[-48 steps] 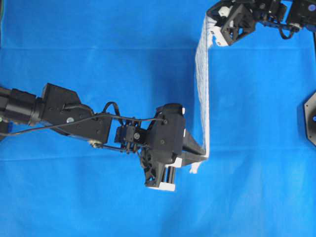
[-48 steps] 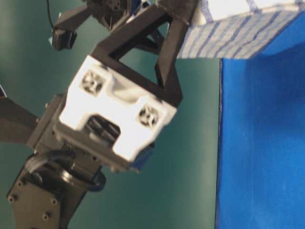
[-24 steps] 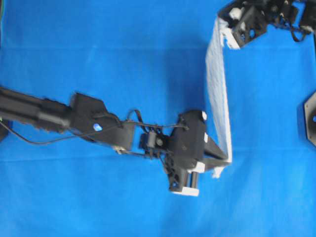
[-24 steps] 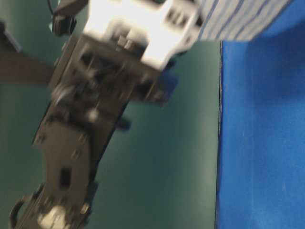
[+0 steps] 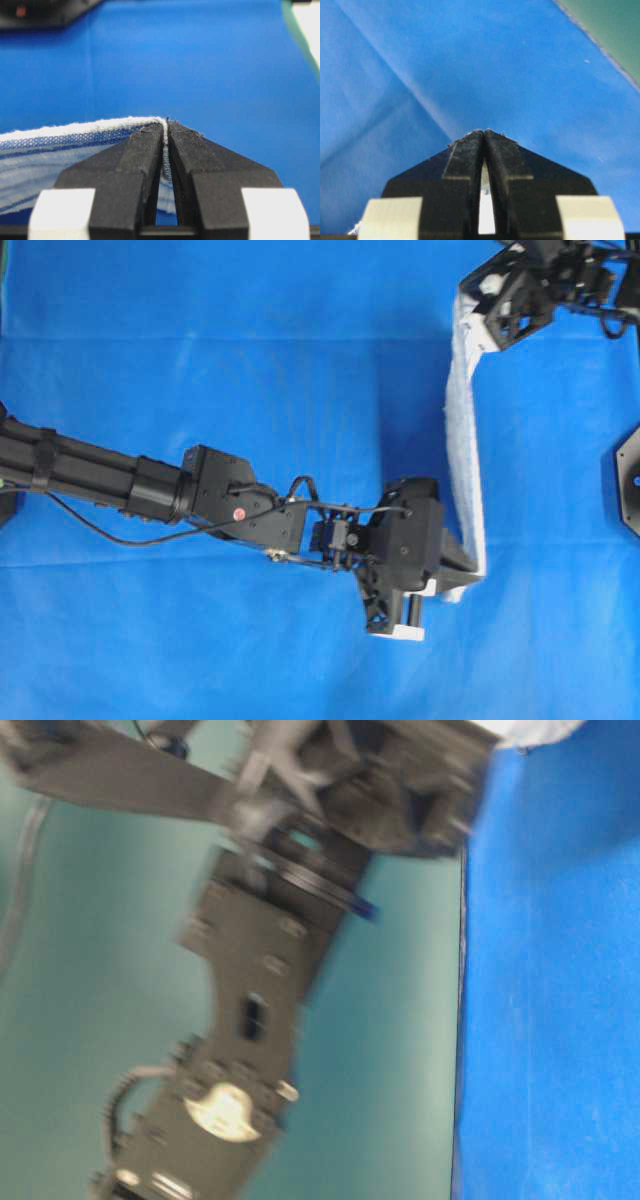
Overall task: Fold the blue towel.
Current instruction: 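Lay the strip down vertically in the center and open both grippers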
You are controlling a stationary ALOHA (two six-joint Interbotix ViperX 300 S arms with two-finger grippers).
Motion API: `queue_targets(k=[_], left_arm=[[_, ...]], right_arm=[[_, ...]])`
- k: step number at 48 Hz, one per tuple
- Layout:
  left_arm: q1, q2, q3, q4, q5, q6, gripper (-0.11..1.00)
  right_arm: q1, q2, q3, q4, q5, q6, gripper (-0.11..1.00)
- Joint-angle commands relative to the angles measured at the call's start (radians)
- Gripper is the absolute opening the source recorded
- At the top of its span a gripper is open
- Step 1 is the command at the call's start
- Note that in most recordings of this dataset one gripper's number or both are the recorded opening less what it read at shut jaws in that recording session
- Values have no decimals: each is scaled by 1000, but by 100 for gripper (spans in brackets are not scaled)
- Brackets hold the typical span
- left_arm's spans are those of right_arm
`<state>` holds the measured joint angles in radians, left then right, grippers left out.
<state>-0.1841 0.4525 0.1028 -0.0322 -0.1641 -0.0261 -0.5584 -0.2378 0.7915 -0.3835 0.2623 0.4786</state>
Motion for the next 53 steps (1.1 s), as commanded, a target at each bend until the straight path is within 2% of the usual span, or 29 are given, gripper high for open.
queue_targets(k=[1,8,19,36,45,47,53], left_arm=[[-15,-66,46,-3,-26,-3,2],[-15,-107,152,-3,-66,-46,2],[-17,-160,287,-3,-120,-115,2],[-17,-166,302,-2,-135,-115,6],[-9,-169,302,-2,-132,-115,27],[-6,-175,304,-2,-127,-114,39],[6,-227,322,0,-86,-103,66]], right_arm=[[3,57,-58,-5,-40,-2,4],[20,150,-132,-5,-83,-2,4],[37,242,-219,-5,-89,-2,4],[52,262,-233,-5,-92,-3,4],[64,262,-233,-8,-110,-31,7],[67,259,-233,-8,-112,-43,15],[78,232,-230,-8,-112,-83,51]])
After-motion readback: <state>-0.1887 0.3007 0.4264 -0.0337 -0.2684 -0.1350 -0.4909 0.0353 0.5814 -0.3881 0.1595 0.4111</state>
